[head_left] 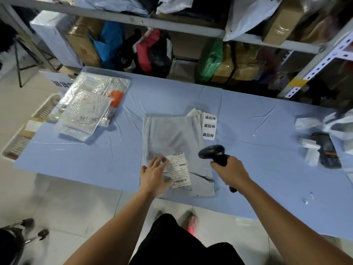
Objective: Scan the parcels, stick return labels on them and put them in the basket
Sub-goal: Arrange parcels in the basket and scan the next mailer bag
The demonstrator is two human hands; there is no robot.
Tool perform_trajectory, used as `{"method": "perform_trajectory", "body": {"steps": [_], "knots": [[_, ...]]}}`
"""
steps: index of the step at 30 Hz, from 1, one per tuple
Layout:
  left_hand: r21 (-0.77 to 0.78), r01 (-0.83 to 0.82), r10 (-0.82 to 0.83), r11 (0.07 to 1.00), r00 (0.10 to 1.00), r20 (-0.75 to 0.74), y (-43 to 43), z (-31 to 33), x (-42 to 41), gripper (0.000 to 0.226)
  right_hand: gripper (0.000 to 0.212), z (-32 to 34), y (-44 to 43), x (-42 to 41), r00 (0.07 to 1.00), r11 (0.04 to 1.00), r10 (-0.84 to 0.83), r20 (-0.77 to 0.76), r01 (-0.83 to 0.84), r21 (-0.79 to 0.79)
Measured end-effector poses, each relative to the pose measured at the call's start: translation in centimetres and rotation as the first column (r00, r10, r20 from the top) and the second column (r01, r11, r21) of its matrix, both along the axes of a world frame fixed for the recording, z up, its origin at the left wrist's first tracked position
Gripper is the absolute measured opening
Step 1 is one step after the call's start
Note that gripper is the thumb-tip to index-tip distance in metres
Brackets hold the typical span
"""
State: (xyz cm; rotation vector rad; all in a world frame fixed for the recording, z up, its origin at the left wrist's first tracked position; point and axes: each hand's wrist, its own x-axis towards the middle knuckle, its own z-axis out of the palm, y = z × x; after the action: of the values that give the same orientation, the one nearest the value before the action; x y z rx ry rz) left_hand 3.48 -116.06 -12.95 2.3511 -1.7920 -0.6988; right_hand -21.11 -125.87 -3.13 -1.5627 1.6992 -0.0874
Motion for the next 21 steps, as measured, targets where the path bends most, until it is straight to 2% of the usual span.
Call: {"method": "perform_trajectory", "body": {"steps": [4,8,16,21], "knots": [[-0.080,-0.042,0.042,0.996,0.999,-0.013,0.0,-0.9,-0.3,0.071,0.022,2.1,2.4,1.5,0.999,0.997,-0.006,0.038,0.003,0.078],[-0.085,-0.088,0.084,0.992,0.995,-0.053,-0.1,-1.3,-0.4,0.072,0.027,3.7,4.2,2.9,0.991,0.989,-0.106,0.076,0.098,0.108],[-0.016,-0.075,0.075,0.997,0.996,-0.040,-0.6,-1.4,0.1,0.078,0.024,5.5,5.7,5.2,0.974,0.981,-0.194,0.114,0.191,0.036],[-0.042,-0.050,0.048,0.998,0.998,-0.047,-0.7,-1.0,0.3,0.077,0.026,5.8,6.6,5.3,0.966,0.972,-0.237,0.100,0.236,0.017]]}}
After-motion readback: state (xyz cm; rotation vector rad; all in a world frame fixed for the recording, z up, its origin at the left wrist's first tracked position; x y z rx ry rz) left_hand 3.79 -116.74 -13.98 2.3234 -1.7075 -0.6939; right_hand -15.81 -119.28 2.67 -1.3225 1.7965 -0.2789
